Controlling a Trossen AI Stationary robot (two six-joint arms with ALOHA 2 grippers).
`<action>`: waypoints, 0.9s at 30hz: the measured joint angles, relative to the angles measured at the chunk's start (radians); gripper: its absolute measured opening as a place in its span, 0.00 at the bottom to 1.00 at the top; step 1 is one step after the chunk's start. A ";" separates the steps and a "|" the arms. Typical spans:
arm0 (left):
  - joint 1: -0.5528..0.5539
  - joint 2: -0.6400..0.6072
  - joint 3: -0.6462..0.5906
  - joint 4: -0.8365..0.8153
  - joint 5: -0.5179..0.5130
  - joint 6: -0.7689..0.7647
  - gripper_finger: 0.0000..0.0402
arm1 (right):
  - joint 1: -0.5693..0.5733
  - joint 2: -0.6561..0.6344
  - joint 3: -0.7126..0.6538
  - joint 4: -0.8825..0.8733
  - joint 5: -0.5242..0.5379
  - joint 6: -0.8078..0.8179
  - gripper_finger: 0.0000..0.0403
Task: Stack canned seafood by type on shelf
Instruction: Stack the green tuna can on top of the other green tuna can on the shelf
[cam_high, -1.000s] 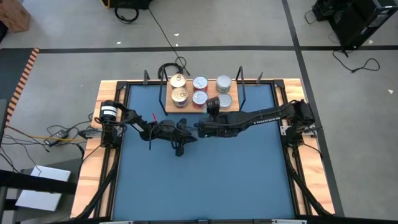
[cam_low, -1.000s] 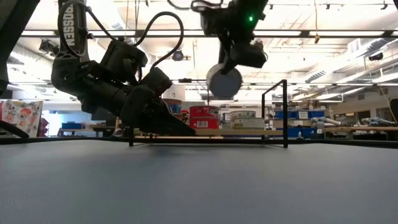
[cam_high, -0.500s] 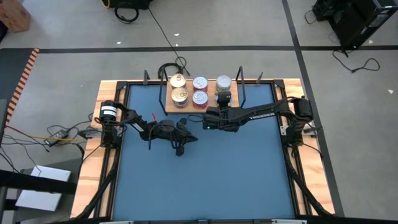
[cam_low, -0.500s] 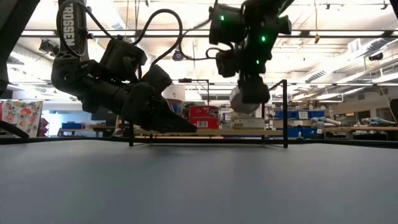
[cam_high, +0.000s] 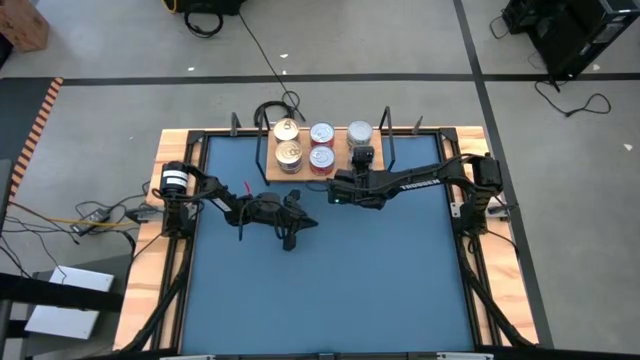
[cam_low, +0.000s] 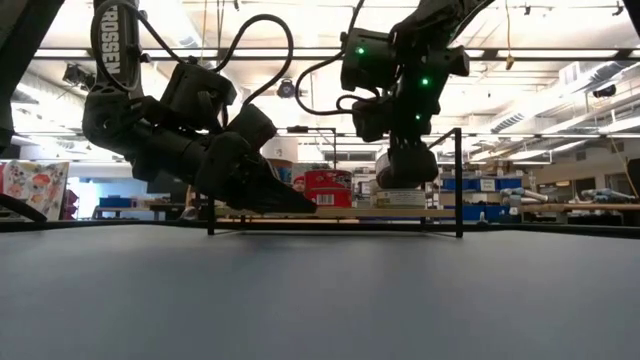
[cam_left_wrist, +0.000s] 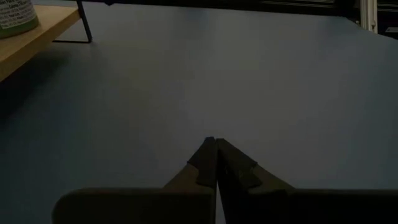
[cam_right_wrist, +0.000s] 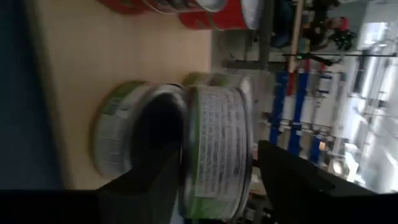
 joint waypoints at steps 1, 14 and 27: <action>0.000 0.000 0.000 0.000 0.000 0.000 0.02 | -0.001 0.000 0.000 0.000 -0.018 0.005 0.56; 0.000 0.000 0.000 0.000 0.000 -0.004 0.02 | 0.004 -0.003 0.034 -0.024 -0.084 0.012 0.77; 0.000 0.000 0.000 -0.001 0.000 -0.016 0.02 | -0.001 -0.015 0.052 -0.027 -0.119 0.009 0.74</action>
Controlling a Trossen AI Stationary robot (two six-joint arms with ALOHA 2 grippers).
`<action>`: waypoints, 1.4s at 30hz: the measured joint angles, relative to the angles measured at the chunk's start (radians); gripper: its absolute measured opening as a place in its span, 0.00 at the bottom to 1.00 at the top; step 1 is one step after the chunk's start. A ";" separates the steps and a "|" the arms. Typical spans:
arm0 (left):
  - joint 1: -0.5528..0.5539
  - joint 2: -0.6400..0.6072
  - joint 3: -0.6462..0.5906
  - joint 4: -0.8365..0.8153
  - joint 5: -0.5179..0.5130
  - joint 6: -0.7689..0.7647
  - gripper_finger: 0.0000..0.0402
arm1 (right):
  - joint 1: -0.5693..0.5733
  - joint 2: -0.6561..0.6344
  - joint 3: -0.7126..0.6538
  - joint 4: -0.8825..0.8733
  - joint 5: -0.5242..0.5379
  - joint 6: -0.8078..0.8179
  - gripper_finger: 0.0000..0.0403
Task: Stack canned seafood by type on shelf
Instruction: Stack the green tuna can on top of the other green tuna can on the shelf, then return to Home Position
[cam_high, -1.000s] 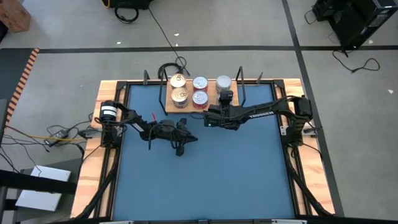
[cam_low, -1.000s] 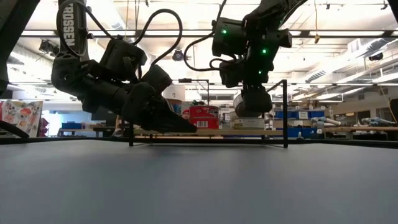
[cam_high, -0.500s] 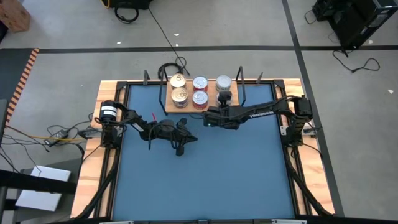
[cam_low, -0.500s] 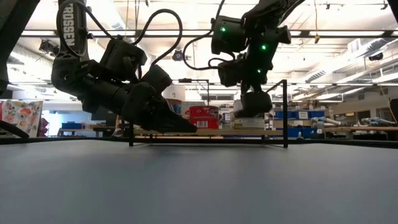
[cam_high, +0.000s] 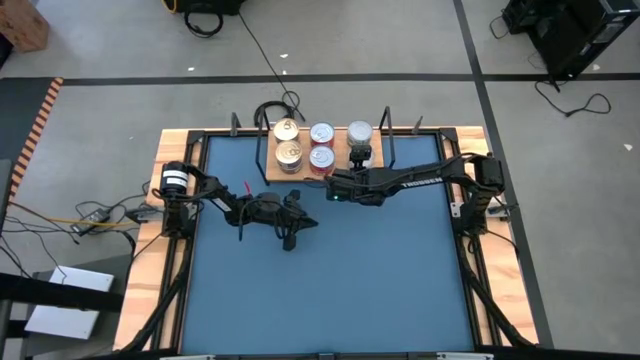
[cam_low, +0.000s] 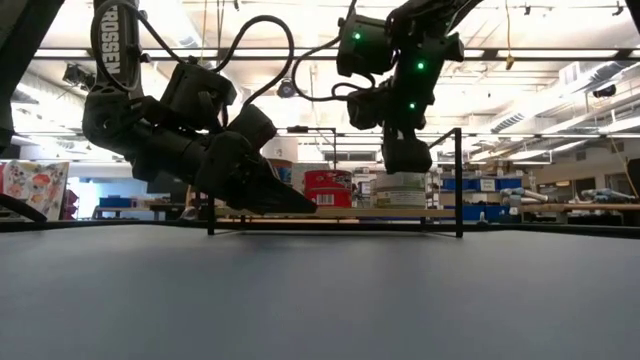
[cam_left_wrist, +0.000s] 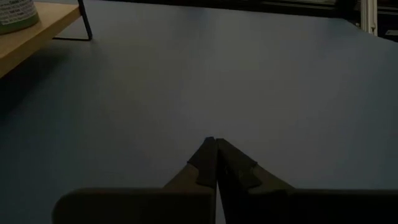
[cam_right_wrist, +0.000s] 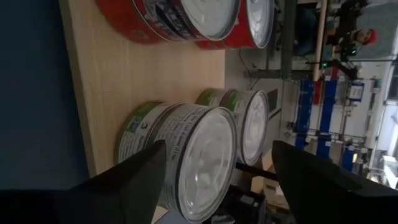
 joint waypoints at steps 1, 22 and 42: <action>0.000 0.000 0.000 0.000 0.000 0.000 0.02 | 0.003 -0.002 0.000 -0.002 0.008 -0.002 0.74; -0.001 -0.252 -0.075 -0.074 0.023 0.040 0.02 | 0.081 -0.200 -0.177 0.456 -0.431 -0.003 0.02; 0.000 -0.314 -0.075 -0.089 0.034 0.073 0.02 | 0.092 -0.706 -0.802 1.049 -0.719 0.093 0.01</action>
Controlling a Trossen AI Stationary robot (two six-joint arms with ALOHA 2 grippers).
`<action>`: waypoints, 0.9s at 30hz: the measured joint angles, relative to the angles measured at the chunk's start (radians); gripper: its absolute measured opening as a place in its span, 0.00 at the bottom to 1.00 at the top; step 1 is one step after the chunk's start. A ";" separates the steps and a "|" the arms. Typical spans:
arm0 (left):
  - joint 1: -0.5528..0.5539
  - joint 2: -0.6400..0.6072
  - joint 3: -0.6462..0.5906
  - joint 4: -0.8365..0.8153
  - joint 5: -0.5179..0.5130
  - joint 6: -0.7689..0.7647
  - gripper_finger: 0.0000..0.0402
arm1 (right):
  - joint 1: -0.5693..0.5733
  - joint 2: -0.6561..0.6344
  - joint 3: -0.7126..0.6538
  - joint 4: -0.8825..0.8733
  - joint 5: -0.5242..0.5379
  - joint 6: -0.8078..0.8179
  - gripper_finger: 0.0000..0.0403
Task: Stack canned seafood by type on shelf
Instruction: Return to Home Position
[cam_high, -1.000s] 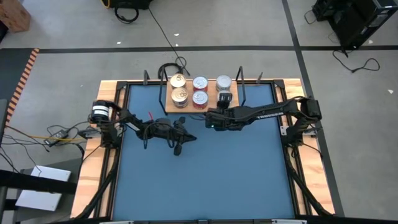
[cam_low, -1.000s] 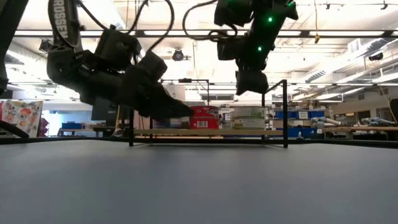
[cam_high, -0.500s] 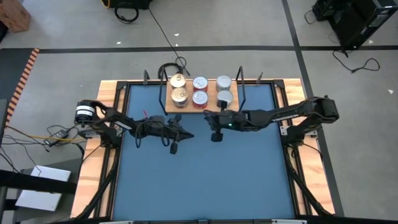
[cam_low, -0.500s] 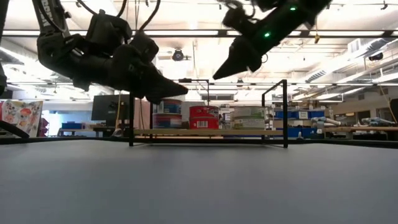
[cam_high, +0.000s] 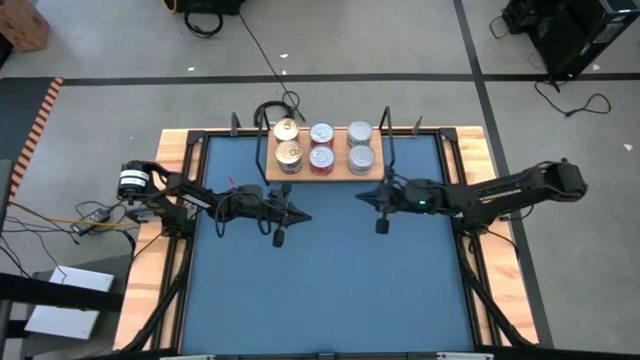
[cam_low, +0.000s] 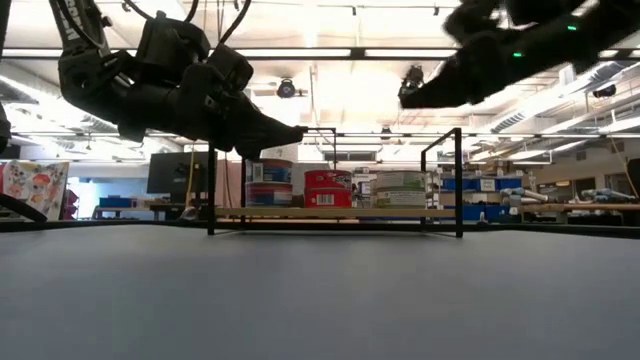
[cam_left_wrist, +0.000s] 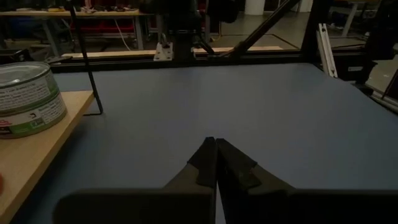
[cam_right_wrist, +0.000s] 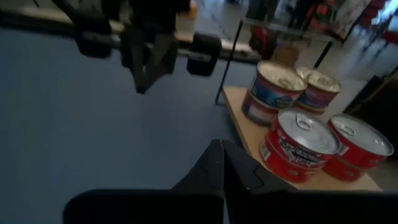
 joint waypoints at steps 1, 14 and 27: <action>0.000 -0.005 0.000 -0.003 0.000 0.000 0.02 | 0.000 -0.032 -0.035 0.029 -0.001 0.002 0.01; 0.000 -0.113 0.000 -0.090 0.003 0.022 0.02 | -0.016 -0.415 -0.332 0.070 -0.033 0.052 0.00; 0.037 -0.364 -0.158 -0.097 -0.034 -0.039 0.02 | -0.022 -0.744 -0.475 -0.039 0.003 0.100 0.00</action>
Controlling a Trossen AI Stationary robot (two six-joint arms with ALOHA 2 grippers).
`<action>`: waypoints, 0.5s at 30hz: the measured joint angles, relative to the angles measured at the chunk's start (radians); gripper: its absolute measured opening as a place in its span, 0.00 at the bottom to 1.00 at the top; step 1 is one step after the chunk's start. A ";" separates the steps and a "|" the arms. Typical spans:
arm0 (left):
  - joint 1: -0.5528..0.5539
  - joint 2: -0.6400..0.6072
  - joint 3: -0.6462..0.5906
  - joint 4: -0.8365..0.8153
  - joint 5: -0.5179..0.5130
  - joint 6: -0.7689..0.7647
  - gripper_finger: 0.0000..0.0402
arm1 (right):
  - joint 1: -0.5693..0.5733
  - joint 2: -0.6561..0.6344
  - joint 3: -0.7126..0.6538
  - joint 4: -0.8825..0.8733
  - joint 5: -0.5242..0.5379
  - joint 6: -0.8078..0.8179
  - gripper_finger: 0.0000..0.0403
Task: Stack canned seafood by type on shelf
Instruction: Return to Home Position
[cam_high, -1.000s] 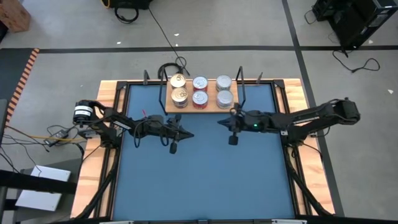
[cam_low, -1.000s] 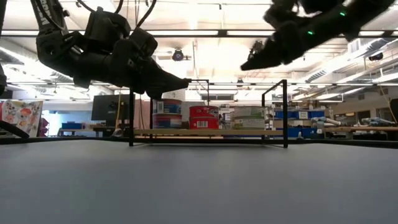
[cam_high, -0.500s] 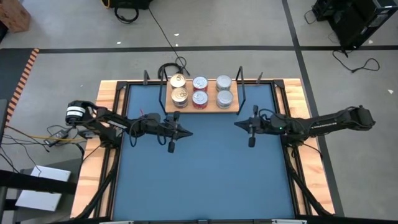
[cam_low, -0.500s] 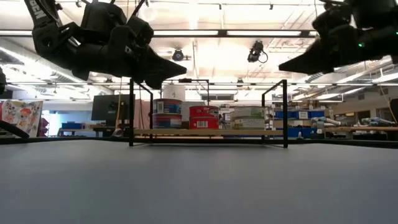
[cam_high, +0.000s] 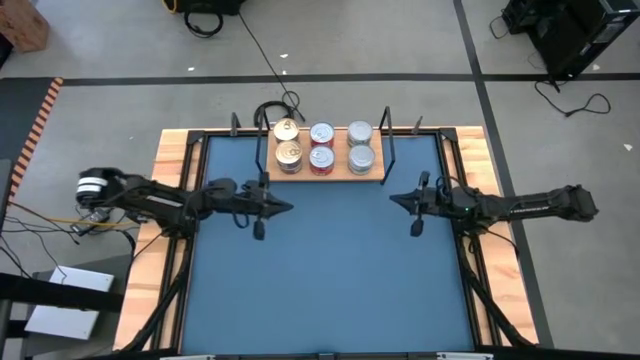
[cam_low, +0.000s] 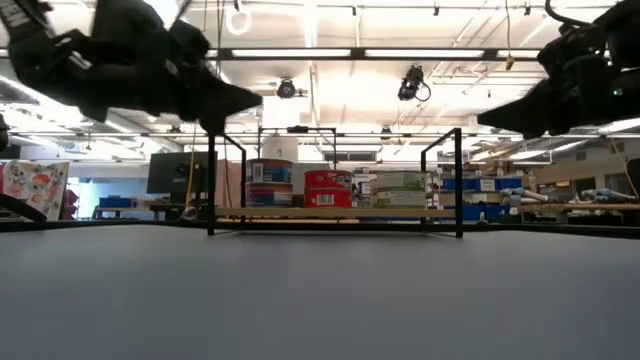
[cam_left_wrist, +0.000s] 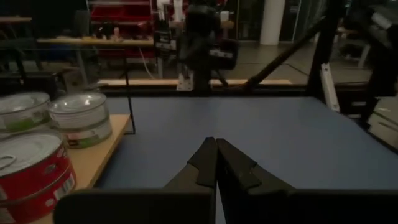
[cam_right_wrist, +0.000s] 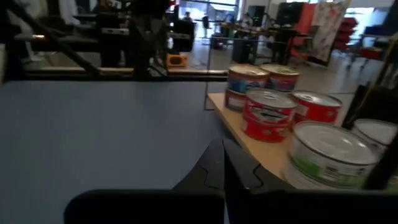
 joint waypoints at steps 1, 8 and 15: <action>0.006 -0.038 -0.016 -0.012 0.005 0.000 0.02 | -0.001 -0.014 0.000 -0.013 0.008 -0.002 0.00; 0.045 -0.277 -0.073 -0.195 -0.001 0.021 0.02 | -0.002 -0.098 0.000 -0.079 0.057 -0.005 0.00; 0.048 -0.542 -0.147 -0.310 -0.081 0.041 0.02 | -0.005 -0.139 0.000 -0.109 0.072 0.012 0.00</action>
